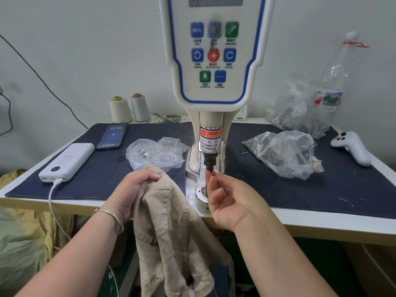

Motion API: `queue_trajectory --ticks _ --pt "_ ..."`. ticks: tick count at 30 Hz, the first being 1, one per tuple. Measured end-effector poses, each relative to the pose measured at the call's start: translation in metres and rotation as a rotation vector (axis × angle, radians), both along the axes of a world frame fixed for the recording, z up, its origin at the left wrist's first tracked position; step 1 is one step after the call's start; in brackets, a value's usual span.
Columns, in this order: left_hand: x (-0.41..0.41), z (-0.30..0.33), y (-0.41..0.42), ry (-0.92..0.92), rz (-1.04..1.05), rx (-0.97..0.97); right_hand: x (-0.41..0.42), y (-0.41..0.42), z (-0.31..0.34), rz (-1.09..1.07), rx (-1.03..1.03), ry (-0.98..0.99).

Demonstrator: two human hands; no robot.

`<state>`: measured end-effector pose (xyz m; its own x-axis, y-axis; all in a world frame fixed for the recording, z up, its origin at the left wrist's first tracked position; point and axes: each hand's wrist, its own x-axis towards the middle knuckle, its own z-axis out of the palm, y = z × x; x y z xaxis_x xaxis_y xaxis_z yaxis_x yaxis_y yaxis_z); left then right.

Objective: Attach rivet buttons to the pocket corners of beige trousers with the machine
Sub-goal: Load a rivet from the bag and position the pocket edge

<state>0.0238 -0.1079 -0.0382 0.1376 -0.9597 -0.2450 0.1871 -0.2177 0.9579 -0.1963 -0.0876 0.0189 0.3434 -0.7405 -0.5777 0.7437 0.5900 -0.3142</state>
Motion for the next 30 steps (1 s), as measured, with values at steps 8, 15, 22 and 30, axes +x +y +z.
queue_trajectory --ticks 8,15,22,30 --pt "0.001 0.000 -0.001 -0.003 -0.003 -0.006 0.001 0.007 -0.002 -0.048 -0.023 -0.034" --pt "0.001 -0.001 -0.001 0.008 0.000 0.003 0.005 0.010 -0.002 -0.057 -0.023 -0.086" --pt "0.002 -0.001 -0.002 0.013 -0.006 0.004 0.000 0.011 -0.004 -0.063 -0.030 -0.147" --pt "0.001 0.001 0.000 0.019 0.001 0.007 0.008 0.032 -0.016 -0.186 -0.110 0.083"
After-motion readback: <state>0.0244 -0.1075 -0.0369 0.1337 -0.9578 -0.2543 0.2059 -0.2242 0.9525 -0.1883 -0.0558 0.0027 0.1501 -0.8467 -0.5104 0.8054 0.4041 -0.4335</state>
